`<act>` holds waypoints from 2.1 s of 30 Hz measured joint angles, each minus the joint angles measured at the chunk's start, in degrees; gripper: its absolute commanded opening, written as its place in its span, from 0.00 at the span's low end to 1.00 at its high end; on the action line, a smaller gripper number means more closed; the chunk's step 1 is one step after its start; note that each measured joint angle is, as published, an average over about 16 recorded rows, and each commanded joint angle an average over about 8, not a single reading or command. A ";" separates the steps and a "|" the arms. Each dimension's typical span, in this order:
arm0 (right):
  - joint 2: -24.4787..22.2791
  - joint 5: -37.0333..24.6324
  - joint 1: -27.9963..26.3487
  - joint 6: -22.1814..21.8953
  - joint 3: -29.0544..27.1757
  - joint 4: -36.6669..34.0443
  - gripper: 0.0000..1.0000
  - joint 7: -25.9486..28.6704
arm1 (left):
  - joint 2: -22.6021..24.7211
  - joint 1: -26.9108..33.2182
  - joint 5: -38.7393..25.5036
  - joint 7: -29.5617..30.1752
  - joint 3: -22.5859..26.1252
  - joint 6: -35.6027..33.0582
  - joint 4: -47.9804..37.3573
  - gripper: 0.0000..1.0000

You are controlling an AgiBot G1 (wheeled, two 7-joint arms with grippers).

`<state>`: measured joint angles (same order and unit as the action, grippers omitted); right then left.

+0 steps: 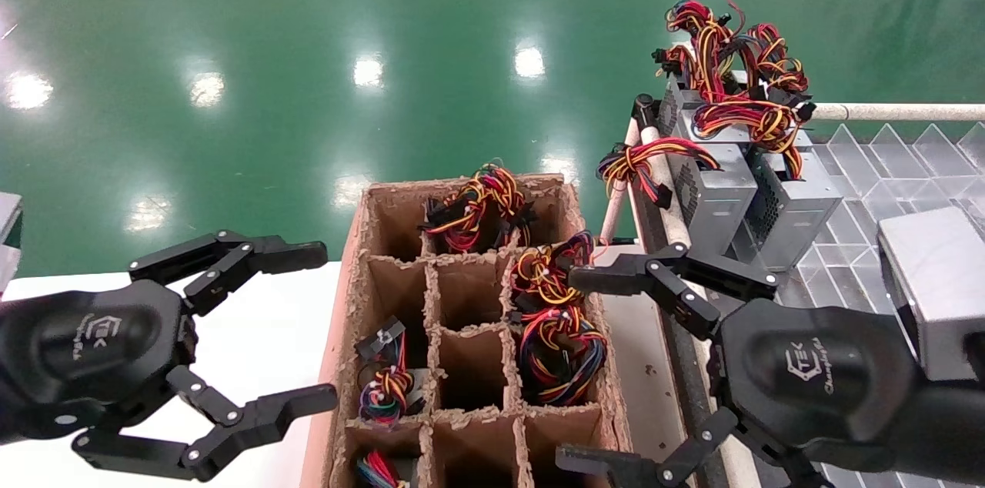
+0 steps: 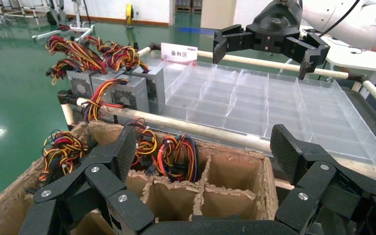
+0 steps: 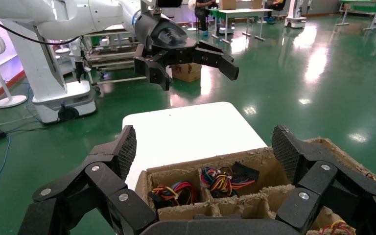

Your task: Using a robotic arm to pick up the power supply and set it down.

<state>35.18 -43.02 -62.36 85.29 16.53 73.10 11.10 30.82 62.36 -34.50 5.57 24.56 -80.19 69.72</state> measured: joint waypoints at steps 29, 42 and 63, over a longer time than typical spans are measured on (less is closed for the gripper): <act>7.88 -32.40 -16.41 -8.67 12.50 -5.49 0.00 4.37 | 0.00 0.00 0.00 0.00 0.00 0.00 0.00 0.00; 8.37 -37.25 -17.55 -7.85 15.18 -3.58 0.00 6.51 | 0.00 0.00 0.00 0.00 0.00 0.00 0.00 0.00; 7.72 -39.48 -18.10 -6.70 16.43 0.37 0.00 8.80 | 0.00 0.00 0.00 0.00 0.00 0.00 0.00 0.00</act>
<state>42.90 -82.50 -80.46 78.58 32.96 73.47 19.90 30.82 62.36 -34.50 5.57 24.56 -80.19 69.72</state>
